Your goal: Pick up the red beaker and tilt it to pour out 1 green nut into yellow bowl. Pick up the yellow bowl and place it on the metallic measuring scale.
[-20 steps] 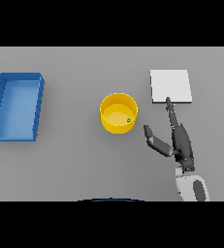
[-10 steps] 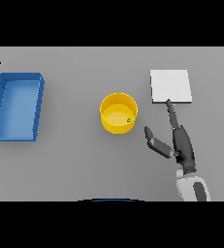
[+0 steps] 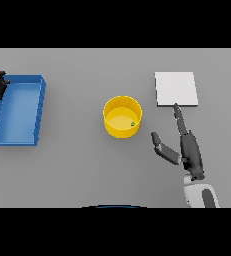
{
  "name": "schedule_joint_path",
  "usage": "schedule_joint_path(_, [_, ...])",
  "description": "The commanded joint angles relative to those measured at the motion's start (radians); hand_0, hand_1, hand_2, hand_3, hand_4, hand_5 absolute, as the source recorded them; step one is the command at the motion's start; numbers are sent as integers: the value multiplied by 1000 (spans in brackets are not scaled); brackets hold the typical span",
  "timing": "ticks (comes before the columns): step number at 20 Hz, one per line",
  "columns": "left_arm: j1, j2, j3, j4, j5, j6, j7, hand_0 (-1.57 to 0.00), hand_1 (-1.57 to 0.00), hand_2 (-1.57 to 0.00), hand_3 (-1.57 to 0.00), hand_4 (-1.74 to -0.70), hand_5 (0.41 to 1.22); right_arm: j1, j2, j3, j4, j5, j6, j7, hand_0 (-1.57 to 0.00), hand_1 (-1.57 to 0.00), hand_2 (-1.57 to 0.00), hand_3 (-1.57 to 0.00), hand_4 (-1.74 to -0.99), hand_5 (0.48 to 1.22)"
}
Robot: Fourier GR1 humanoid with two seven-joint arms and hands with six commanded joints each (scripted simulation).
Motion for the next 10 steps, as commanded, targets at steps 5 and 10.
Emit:
schedule_joint_path(5, [56,51,-75,-84,-28,6,39,-1571,-1571,-1563,-1536,-1401,848,-7,3,0,9,8,-7,12,1,1,1,1,-1017,635])
schedule_joint_path(10, [77,71,-84,-102,-11,-46,41,-965,-796,-816,-768,-958,696,-12,13,2,-4,0,-7,22,1,1,1,1,-1004,635])
